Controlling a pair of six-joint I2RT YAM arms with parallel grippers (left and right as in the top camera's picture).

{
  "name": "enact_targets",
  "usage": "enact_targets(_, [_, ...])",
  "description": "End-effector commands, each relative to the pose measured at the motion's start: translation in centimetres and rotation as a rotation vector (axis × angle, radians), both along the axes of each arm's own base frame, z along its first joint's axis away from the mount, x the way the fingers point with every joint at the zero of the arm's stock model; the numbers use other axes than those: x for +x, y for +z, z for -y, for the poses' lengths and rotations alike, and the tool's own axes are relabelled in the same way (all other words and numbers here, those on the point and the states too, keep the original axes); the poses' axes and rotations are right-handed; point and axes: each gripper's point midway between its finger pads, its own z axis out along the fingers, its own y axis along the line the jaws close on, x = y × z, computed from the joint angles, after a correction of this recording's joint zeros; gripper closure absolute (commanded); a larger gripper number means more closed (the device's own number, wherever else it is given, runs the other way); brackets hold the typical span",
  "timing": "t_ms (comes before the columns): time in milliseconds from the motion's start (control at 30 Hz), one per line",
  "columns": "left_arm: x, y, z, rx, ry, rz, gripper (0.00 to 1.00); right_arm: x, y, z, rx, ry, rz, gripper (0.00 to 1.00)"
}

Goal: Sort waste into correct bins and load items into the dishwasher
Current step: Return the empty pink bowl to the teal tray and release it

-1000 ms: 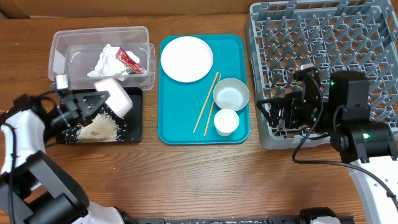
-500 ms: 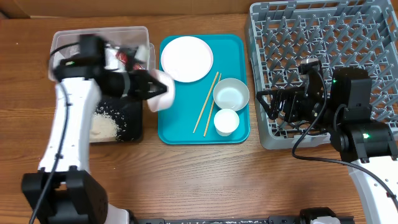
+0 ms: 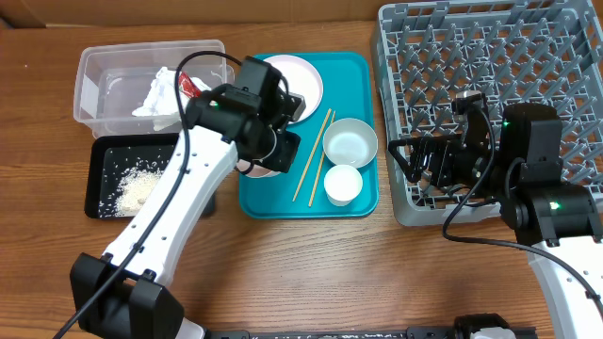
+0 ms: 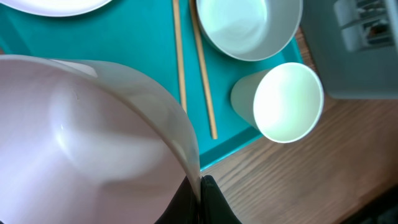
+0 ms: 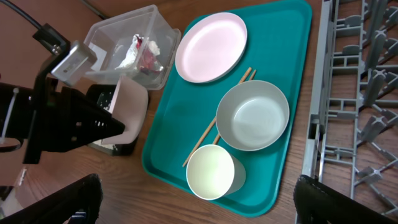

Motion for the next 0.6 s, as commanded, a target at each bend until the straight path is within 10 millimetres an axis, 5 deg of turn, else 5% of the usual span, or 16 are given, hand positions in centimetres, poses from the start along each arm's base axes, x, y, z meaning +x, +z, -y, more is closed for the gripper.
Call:
enact_targets(0, [0.7,-0.8,-0.1,0.076,0.02,0.014,0.96,0.2,1.2,-0.1,0.011,0.003,0.029,0.0])
enact_targets(567, [0.0,-9.6,1.0,0.281,-0.04,-0.155,0.96,0.4,1.1,0.2,-0.006,-0.012,0.033,0.0])
